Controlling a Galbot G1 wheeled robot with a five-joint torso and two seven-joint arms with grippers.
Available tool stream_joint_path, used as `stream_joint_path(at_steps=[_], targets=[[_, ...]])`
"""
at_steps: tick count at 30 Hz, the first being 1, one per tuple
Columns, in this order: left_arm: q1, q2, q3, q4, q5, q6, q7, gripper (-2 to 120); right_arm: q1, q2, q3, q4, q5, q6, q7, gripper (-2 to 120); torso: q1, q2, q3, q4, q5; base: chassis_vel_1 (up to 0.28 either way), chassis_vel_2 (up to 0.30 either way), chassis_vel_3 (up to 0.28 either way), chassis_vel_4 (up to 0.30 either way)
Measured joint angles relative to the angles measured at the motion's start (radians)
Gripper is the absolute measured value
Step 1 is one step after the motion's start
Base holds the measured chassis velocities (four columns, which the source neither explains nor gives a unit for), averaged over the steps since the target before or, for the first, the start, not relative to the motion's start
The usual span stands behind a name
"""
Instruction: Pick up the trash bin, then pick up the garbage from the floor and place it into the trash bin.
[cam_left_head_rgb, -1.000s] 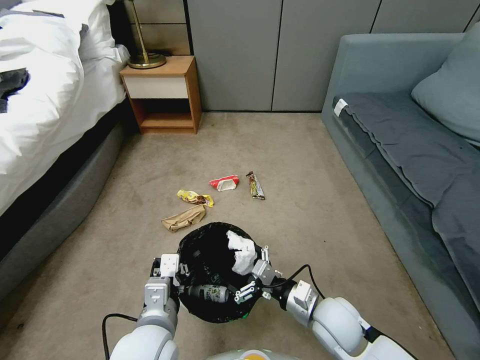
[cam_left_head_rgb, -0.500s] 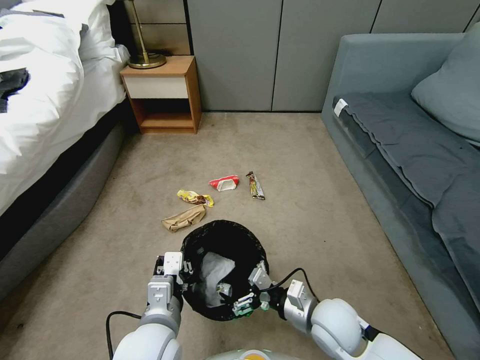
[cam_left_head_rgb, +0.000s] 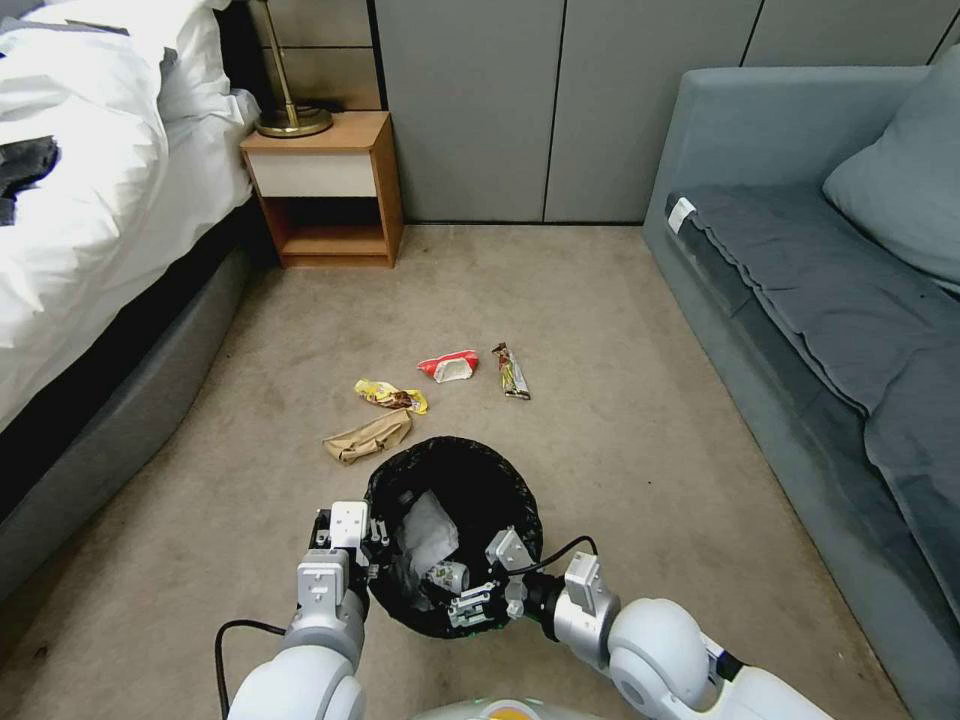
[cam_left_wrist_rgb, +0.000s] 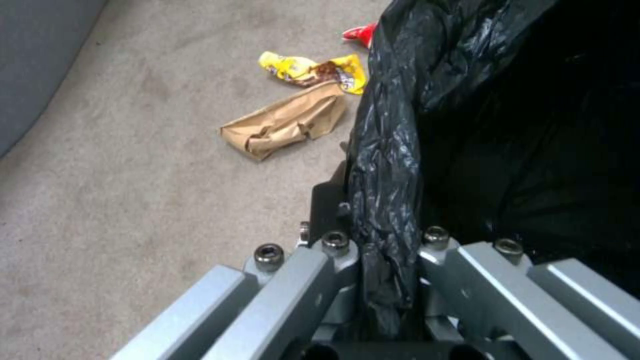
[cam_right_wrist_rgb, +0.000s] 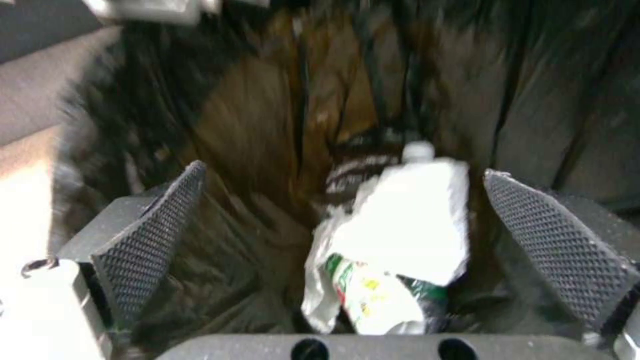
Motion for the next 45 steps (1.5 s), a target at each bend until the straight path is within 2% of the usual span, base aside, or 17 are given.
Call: stream_joint_path(at_steps=[9, 16, 18, 19, 21, 25, 27, 29, 33, 45], targets=[[-0.025, 0.008, -0.011, 0.037, -0.006, 0.002, 0.000, 1, -0.105, -0.002, 0.116, 0.108, -0.067, 0.102, -0.056, 100, 0.000, 0.000, 0.000, 0.0000, 0.0000, 0.000, 0.000, 0.000, 0.000], [-0.033, 0.014, -0.027, 0.052, -0.012, 0.002, -0.002, 1, -0.157, 0.023, 0.168, 0.175, -0.119, 0.182, -0.054, 100, 0.000, 0.000, 0.000, 0.0000, -0.0001, 0.000, 0.000, 0.000, 0.000], [-0.031, 0.019, -0.034, 0.055, -0.015, 0.002, -0.002, 1, -0.178, 0.059, 0.204, 0.190, -0.175, 0.243, -0.030, 100, 0.000, 0.000, 0.000, -0.0001, -0.0001, 0.000, 0.000, 0.000, 0.000], [-0.031, 0.019, -0.034, 0.055, -0.015, 0.002, -0.002, 1, -0.178, 0.059, 0.204, 0.190, -0.175, 0.243, -0.030, 100, 0.000, 0.000, 0.000, -0.0001, -0.0001, 0.000, 0.000, 0.000, 0.000], [-0.024, 0.023, -0.041, 0.055, -0.016, 0.001, -0.002, 1, -0.206, 0.109, 0.234, 0.217, -0.258, 0.308, 0.041, 100, 0.000, 0.000, 0.000, 0.0000, 0.0000, 0.000, 0.000, 0.000, 0.000], [-0.017, 0.027, -0.045, 0.055, -0.022, -0.002, -0.007, 1, -0.251, 0.167, 0.251, 0.237, -0.322, 0.341, 0.136, 100, 0.000, 0.000, 0.000, 0.0000, -0.0002, 0.000, 0.000, 0.000, 0.000], [-0.017, 0.028, -0.046, 0.055, -0.024, -0.002, -0.007, 1, -0.258, 0.177, 0.254, 0.237, -0.330, 0.346, 0.149, 100, 0.000, 0.000, 0.000, -0.0001, -0.0001, 0.000, 0.000, 0.000, 0.000], [-0.017, 0.032, -0.047, 0.052, -0.030, -0.002, -0.009, 1, -0.290, 0.229, 0.269, 0.222, -0.358, 0.374, 0.183, 100, 0.000, 0.000, 0.000, -0.0001, -0.0002, 0.000, 0.000, 0.000, 0.000], [-0.020, 0.036, -0.051, 0.044, -0.039, -0.002, -0.014, 1, -0.317, 0.277, 0.288, 0.198, -0.377, 0.406, 0.208, 100, 0.000, 0.000, 0.000, 0.0000, -0.0001, 0.000, 0.000, 0.000, 0.000], [-0.021, 0.044, -0.055, 0.026, -0.055, 0.001, -0.015, 1, -0.314, 0.315, 0.341, 0.141, -0.375, 0.447, 0.244, 100, 0.000, 0.000, 0.000, 0.0000, -0.0001, 0.000, 0.000, 0.000, 0.000]])
